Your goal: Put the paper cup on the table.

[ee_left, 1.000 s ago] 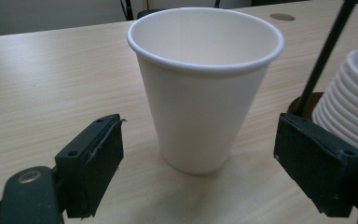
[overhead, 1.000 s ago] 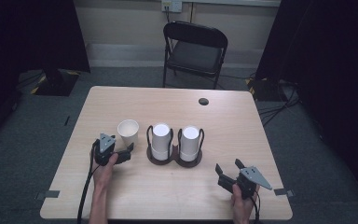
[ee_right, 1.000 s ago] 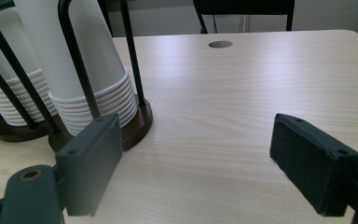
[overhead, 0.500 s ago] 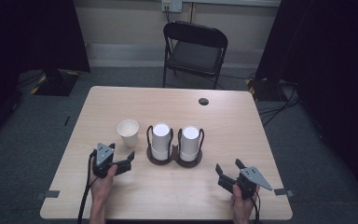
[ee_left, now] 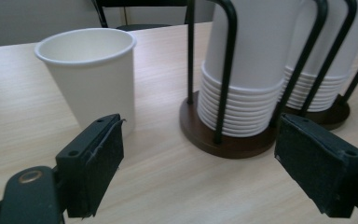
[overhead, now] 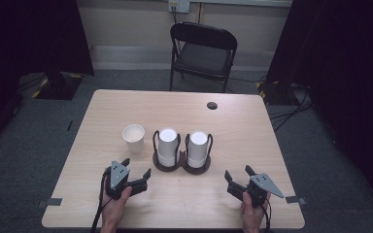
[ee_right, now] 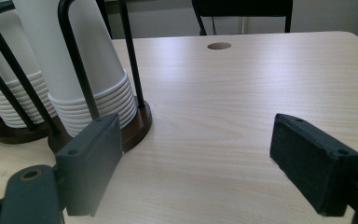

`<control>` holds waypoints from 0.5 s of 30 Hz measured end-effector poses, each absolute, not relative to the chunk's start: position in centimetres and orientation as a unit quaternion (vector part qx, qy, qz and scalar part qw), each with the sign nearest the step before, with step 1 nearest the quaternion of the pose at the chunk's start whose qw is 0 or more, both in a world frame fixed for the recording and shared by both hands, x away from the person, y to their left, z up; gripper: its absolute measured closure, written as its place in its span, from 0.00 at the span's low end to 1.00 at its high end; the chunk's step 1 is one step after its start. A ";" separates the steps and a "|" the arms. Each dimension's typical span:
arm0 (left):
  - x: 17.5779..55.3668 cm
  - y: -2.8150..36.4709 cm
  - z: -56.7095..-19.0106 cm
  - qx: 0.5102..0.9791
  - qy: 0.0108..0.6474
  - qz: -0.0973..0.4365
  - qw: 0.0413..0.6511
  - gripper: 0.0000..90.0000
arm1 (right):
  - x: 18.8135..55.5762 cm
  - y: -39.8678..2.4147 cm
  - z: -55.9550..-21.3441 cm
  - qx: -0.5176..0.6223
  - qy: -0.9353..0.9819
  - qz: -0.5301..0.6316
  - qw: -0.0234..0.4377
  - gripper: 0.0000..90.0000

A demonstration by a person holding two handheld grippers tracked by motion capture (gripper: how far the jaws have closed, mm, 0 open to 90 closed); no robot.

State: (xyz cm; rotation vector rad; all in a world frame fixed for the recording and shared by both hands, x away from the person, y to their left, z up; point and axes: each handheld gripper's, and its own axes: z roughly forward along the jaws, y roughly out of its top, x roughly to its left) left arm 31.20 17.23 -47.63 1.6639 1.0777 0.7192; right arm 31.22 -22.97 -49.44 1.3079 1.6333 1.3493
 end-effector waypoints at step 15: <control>29.6 15.1 -49.5 0.681 0.430 0.299 0.512 0.17 | 31.2 -22.7 -49.4 0.496 0.625 0.505 0.328 0.18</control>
